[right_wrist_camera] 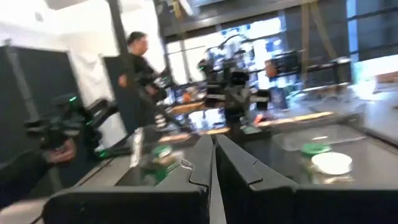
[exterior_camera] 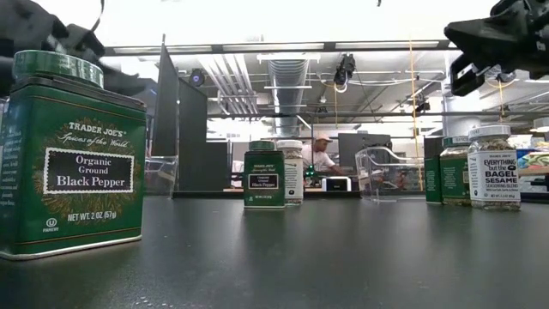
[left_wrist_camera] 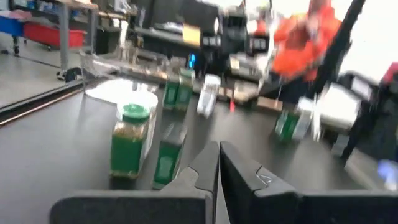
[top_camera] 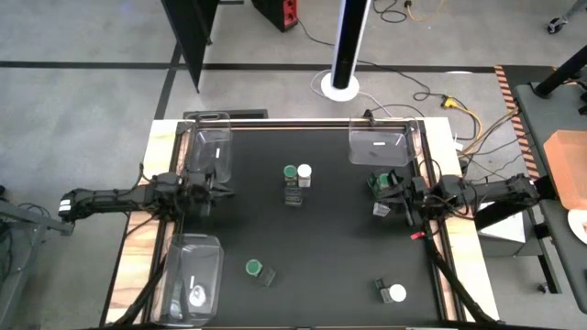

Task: Sort spices by type
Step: Put the top right green seasoning bottle into the top right transparent bin

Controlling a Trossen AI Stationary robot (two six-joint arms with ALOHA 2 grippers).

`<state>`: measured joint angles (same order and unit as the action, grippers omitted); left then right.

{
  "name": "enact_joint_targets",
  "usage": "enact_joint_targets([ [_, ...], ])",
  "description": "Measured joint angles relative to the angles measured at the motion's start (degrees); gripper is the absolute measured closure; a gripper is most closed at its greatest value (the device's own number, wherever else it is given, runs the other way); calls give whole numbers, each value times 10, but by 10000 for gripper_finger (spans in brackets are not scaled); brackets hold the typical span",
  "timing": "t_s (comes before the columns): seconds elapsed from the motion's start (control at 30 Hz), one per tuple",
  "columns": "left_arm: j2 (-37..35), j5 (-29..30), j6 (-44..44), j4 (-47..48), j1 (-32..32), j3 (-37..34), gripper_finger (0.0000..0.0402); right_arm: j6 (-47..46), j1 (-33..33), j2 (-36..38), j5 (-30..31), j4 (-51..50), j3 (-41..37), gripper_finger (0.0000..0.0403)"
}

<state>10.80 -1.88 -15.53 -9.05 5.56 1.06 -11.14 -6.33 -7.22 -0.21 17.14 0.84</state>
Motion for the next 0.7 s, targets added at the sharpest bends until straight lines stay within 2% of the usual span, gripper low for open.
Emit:
enact_joint_targets([
  [0.2,0,3,-50,-64,0,0,402,-7,0,-25,41,-16,46,390],
  [0.33,2,25,-125,-76,0,0,402,-36,0,-67,101,-99,106,390],
  [0.43,3,56,-109,-78,0,0,402,-100,0,-105,126,-185,158,390],
  [0.57,6,58,-75,-77,0,0,402,-201,0,-164,143,-287,229,390],
  [0.7,6,59,-77,-80,0,0,402,-302,0,-227,143,-406,314,390],
])
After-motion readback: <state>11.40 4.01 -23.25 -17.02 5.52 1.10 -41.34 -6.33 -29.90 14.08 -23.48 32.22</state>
